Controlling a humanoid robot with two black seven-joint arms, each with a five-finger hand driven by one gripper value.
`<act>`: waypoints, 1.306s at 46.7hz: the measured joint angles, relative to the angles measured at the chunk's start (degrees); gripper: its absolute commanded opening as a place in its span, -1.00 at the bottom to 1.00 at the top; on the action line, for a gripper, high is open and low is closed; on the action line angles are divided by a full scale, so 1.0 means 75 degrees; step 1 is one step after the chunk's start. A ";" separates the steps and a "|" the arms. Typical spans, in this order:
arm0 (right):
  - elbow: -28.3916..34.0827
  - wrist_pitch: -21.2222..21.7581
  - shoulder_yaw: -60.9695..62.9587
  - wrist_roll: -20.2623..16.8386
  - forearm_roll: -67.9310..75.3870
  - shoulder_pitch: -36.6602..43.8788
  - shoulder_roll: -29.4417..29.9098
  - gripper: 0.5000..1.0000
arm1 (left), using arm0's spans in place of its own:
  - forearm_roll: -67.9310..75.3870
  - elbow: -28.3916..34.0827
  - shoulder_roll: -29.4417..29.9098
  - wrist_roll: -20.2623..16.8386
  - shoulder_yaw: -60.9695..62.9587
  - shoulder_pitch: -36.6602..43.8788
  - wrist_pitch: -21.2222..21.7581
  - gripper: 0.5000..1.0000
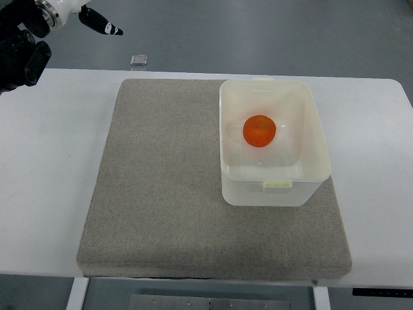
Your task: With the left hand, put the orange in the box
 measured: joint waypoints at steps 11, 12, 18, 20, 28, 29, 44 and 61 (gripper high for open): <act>0.0000 0.0000 0.0000 0.0004 0.0000 0.0000 0.0000 0.70 | -0.2038 -0.0018 0.0004 0.0000 -0.0013 0.0360 -0.0253 0.82; 0.0000 0.0000 0.0000 0.0004 0.0000 0.0000 0.0000 0.70 | -0.2160 -0.0017 0.0003 0.0000 -0.0018 0.0376 -0.0307 0.82; 0.0000 0.0001 0.0000 0.0005 0.0000 0.0000 0.0000 0.70 | -0.3061 -0.0013 0.0007 0.0233 -0.0083 0.0461 -0.0749 0.83; 0.0000 0.0001 0.0000 0.0005 0.0000 0.0001 0.0000 0.70 | -0.3443 -0.0016 0.0009 0.0400 -0.0085 0.0509 -0.0854 0.83; 0.0000 0.0003 0.0000 0.0005 0.0000 0.0000 0.0000 0.70 | -0.4915 -0.0052 0.0009 0.1012 -0.0080 0.0545 -0.0966 0.83; 0.0000 0.0003 0.0000 0.0004 0.0000 0.0000 0.0000 0.70 | -0.5024 -0.0069 0.0007 0.1124 -0.0085 0.0545 -0.0966 0.83; 0.0000 0.0001 0.0000 -0.0001 0.0000 0.0001 0.0000 0.70 | -0.7158 -0.0288 -0.0080 0.3678 -0.0144 0.0546 -0.0961 0.78; 0.0000 0.0002 0.0000 0.0004 0.0000 0.0000 0.0000 0.70 | -0.8224 -0.0582 -0.0231 0.4094 -0.1474 0.0943 -0.1395 0.57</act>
